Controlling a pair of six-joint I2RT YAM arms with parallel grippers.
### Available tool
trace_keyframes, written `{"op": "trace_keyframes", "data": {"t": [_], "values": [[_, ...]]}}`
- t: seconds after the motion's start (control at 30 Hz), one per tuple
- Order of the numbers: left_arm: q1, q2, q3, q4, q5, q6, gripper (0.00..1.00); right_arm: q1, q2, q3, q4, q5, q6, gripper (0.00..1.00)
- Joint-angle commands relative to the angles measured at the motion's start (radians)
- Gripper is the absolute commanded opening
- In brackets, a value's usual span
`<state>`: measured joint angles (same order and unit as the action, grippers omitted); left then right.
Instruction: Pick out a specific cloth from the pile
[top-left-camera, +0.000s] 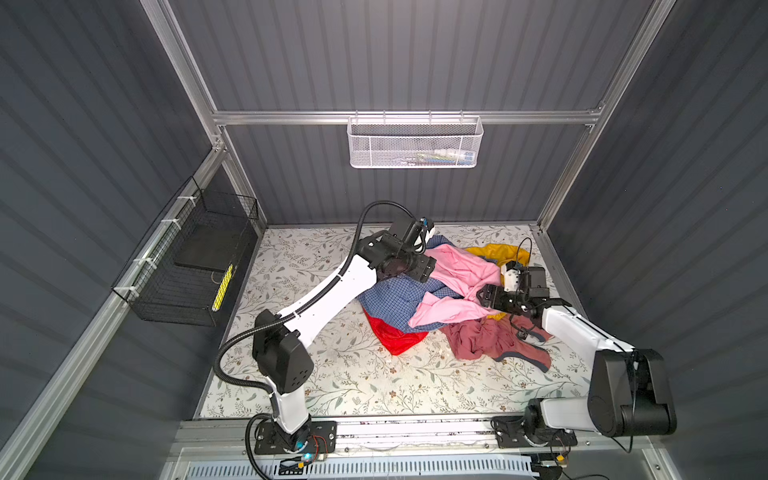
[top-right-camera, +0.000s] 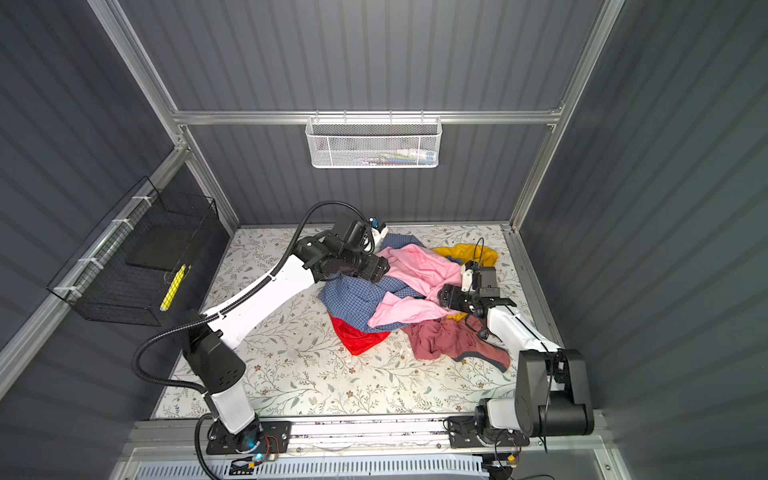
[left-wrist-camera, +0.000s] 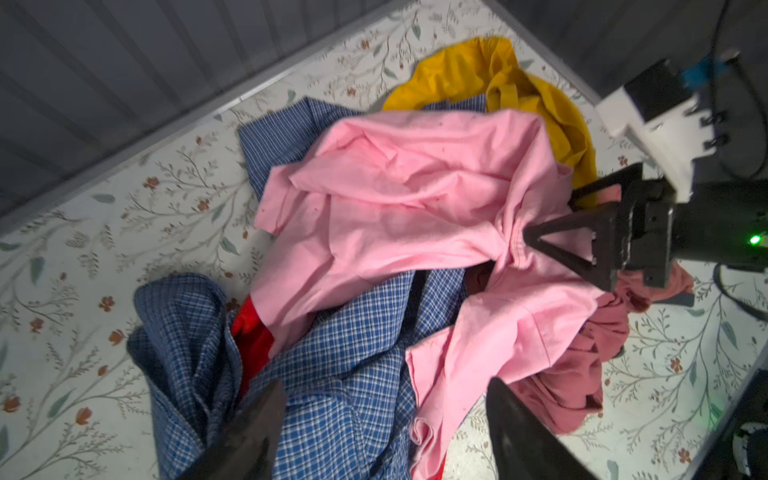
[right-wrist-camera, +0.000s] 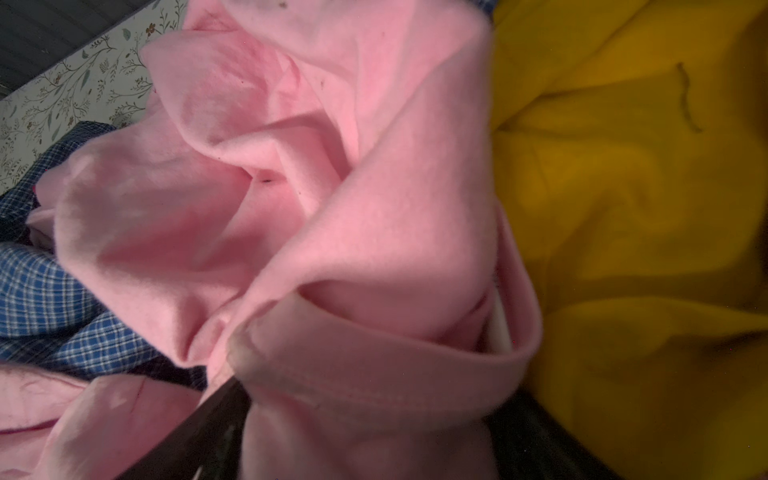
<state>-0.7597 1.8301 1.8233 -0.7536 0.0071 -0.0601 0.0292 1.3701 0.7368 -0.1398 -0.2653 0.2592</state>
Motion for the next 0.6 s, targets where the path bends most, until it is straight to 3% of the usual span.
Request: {"op": "trace_keyframes", "data": {"t": [0.0,0.37,0.57], "values": [[0.001,0.052,0.011,-0.128,0.095,-0.005,0.75,0.002,0.017,0.023,-0.022,-0.006,-0.012,0.89],[-0.004,0.152,0.002,-0.213,0.001,-0.034,0.75,0.002,0.013,0.013,-0.024,-0.008,-0.009,0.89],[-0.004,0.213,0.006,-0.182,0.024,-0.074,0.71,0.003,0.005,0.010,-0.017,-0.011,-0.003,0.89]]}}
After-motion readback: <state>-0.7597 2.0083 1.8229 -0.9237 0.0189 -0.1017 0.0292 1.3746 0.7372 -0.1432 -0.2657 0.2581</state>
